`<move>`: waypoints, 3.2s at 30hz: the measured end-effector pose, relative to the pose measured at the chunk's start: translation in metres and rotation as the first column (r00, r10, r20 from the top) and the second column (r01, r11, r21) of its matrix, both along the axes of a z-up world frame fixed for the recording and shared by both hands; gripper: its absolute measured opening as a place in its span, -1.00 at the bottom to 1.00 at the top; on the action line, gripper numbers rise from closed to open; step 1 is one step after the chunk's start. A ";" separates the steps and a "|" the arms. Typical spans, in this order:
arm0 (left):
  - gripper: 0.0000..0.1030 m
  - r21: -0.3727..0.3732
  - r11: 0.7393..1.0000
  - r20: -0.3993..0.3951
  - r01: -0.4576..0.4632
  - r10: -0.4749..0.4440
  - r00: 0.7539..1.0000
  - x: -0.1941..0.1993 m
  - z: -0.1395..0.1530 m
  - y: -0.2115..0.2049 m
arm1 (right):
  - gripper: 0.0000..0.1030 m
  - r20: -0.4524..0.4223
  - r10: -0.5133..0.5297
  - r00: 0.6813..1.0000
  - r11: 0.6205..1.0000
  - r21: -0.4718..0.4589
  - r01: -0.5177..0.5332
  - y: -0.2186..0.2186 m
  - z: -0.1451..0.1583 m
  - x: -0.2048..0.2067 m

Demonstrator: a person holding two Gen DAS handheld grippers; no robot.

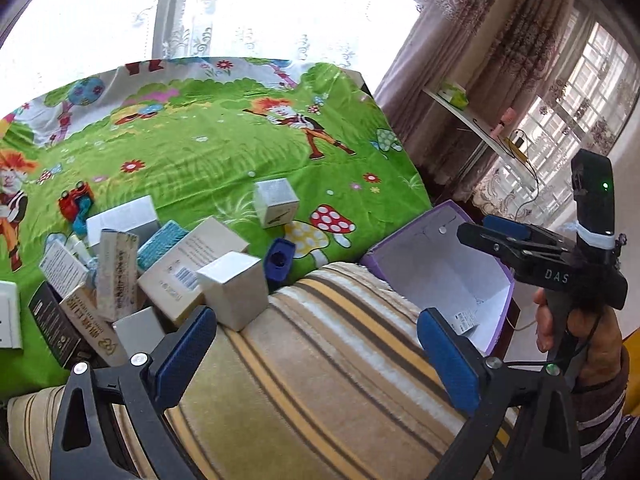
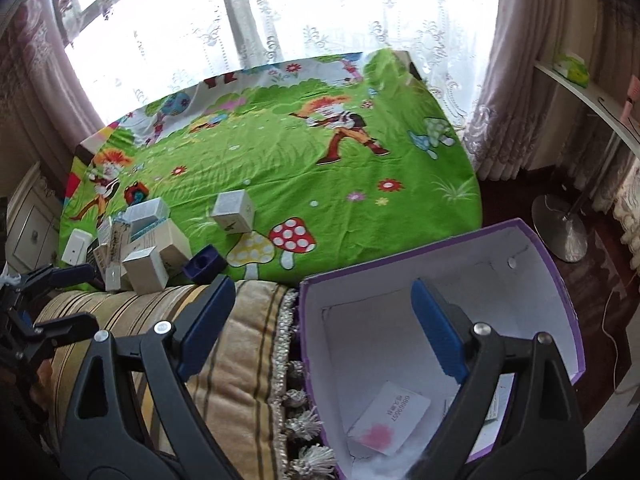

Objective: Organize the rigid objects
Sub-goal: 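Move both tools back over the cluster of boxes on the bed, then grasp the white plastic device with the left tool while the right tool grasps a small white box, then carry both items into the purple-rimmed box and open both tools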

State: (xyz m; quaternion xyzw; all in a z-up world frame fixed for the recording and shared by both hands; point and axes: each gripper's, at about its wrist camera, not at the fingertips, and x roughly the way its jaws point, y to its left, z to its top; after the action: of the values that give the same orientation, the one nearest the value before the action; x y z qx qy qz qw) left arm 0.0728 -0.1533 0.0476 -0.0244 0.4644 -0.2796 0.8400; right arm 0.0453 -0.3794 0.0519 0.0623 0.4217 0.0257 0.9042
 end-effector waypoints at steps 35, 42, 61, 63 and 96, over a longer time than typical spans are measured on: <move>0.69 0.244 0.827 0.025 -0.507 0.517 0.855 0.051 -0.047 0.266 | 0.77 -0.199 0.341 0.919 0.934 -0.036 -0.355 0.180 -0.040 0.068; 0.71 0.470 0.770 0.098 -0.430 0.439 0.893 0.069 -0.062 0.236 | 0.77 -0.209 0.335 0.919 0.936 -0.040 -0.350 0.187 -0.045 0.077; 0.27 0.749 0.566 0.123 -0.344 0.391 0.912 0.098 -0.105 0.216 | 0.03 -0.256 0.339 0.906 0.935 -0.019 -0.355 0.188 -0.062 0.091; 0.27 0.740 0.575 0.126 -0.349 0.392 0.911 0.097 -0.104 0.217 | -0.08 -0.248 0.341 0.907 0.934 -0.015 -0.356 0.187 -0.061 0.089; 0.25 0.435 0.827 0.225 -0.357 0.284 0.932 0.039 0.015 0.119 | -0.09 -0.063 0.184 0.981 0.981 0.076 -0.179 0.085 -0.017 0.046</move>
State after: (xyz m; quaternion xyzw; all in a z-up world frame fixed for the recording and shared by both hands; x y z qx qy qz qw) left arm 0.1115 -0.0342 0.0623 0.1224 0.4427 -0.0148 0.8881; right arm 0.0909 -0.2943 0.0354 0.0560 0.4556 0.1206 0.8802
